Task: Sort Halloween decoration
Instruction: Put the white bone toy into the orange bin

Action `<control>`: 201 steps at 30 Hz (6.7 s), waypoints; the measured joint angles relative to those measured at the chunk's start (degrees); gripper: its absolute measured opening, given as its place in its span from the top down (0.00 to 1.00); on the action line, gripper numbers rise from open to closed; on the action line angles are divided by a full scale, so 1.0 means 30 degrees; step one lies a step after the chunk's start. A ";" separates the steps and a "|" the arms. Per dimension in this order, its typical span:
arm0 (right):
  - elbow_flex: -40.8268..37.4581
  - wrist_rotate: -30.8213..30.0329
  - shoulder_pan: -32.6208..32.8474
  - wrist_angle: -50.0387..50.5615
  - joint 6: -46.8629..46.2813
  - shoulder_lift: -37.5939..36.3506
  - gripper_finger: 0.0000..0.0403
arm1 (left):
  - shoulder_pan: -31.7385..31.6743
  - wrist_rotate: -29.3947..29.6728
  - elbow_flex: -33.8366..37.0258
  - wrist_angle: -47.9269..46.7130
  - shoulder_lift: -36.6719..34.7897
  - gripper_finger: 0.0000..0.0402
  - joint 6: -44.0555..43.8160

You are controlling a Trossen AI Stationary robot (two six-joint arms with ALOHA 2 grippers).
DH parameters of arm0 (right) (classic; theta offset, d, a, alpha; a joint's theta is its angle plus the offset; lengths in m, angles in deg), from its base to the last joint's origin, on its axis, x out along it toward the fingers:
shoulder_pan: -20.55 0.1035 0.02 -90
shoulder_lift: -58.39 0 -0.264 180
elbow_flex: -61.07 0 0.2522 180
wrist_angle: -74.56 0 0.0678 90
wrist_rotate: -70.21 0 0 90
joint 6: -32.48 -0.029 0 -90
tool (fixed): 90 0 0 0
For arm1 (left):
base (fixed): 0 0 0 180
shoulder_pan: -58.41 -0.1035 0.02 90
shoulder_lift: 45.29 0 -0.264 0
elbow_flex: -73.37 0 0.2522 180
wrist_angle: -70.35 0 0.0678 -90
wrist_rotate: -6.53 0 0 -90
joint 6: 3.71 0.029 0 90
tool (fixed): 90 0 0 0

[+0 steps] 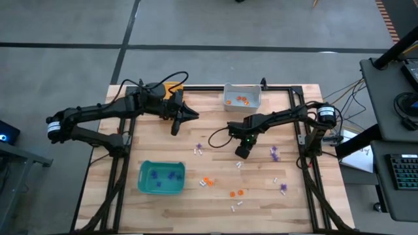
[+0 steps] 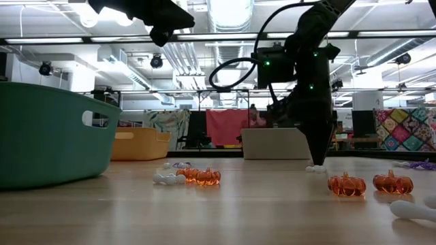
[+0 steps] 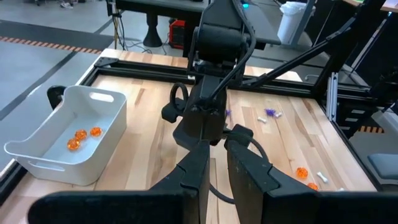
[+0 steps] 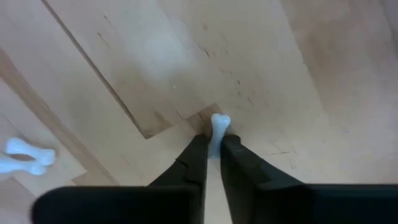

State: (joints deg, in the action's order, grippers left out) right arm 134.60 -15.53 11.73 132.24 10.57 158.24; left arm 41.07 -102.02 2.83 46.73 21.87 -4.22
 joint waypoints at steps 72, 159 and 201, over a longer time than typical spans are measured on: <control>-0.5122 -0.1432 0.2820 -2.7139 0.7745 -0.4481 0.97 | 0.2499 -0.2033 0.6666 1.7953 0.5855 0.90 -0.1572; -0.4721 -0.2487 0.2805 -2.7168 0.4787 -0.4524 0.97 | 0.1931 -0.2448 0.6346 1.6753 0.5367 0.77 -0.0656; -0.4685 -0.2495 0.2637 -2.4639 0.2975 -0.5903 0.62 | 0.1682 -0.1923 0.6324 1.6353 0.4473 1.00 -0.2659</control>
State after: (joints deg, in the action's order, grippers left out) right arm 120.55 -23.02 19.65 58.32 19.49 140.53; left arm 46.11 -107.79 21.80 95.79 35.29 -12.20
